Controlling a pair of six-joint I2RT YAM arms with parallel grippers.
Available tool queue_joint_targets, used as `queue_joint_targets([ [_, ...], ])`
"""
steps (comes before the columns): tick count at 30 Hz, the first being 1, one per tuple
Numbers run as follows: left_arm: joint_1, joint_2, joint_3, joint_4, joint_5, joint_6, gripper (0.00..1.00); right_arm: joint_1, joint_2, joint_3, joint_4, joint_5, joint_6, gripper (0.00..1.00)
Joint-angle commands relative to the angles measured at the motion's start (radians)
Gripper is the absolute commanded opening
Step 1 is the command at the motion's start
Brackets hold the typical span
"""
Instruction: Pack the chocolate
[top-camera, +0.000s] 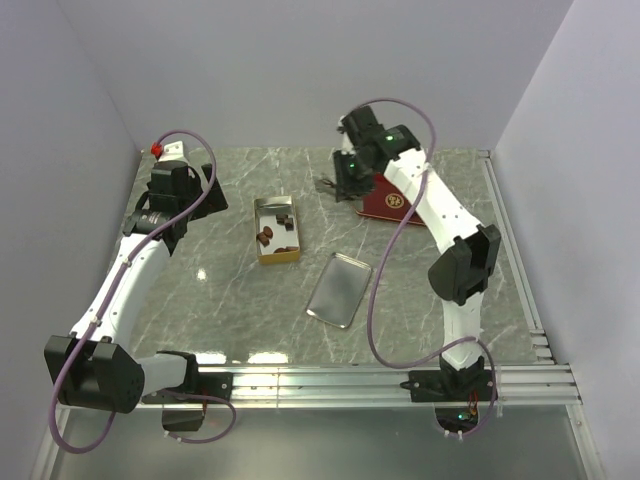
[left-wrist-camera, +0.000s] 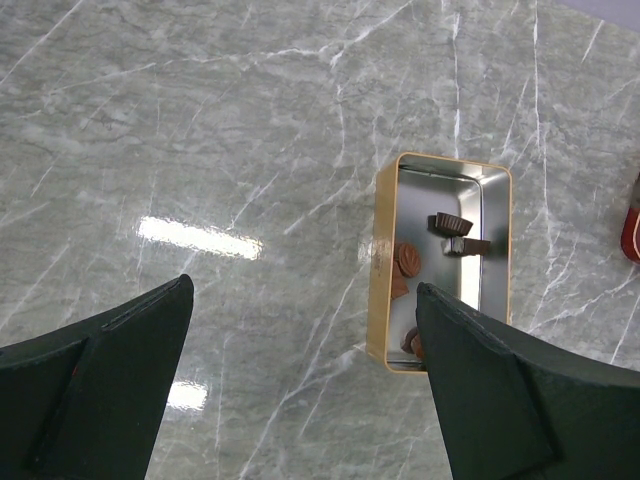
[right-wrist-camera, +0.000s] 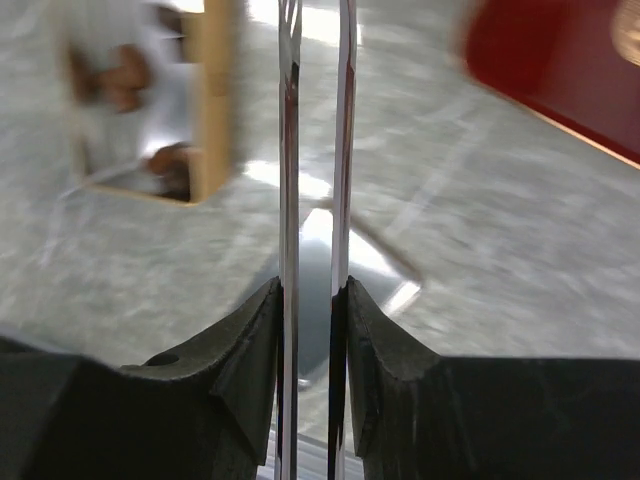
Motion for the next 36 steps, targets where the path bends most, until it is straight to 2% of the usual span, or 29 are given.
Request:
queue_joint_targets([
  [1, -0.004, -0.018, 0.03, 0.036, 0.003, 0.001, 0.99, 0.077, 0.008, 0.112, -0.005, -0.07, 0.015, 0.33],
  [11, -0.004, -0.032, 0.015, 0.039, 0.009, -0.002, 0.99, 0.223, 0.031, 0.08, -0.024, -0.116, -0.028, 0.33],
  [15, -0.004, -0.038, 0.007, 0.04, 0.01, -0.002, 0.99, 0.235, 0.02, 0.058, -0.03, -0.109, -0.034, 0.34],
  [25, -0.004, -0.043, 0.006, 0.04, 0.013, 0.0, 1.0, 0.237, 0.038, 0.1, -0.048, -0.106, -0.037, 0.45],
  [36, -0.005, -0.043, 0.007, 0.039, 0.007, 0.0, 0.99, 0.225, 0.023, 0.1, -0.03, -0.066, -0.024, 0.45],
])
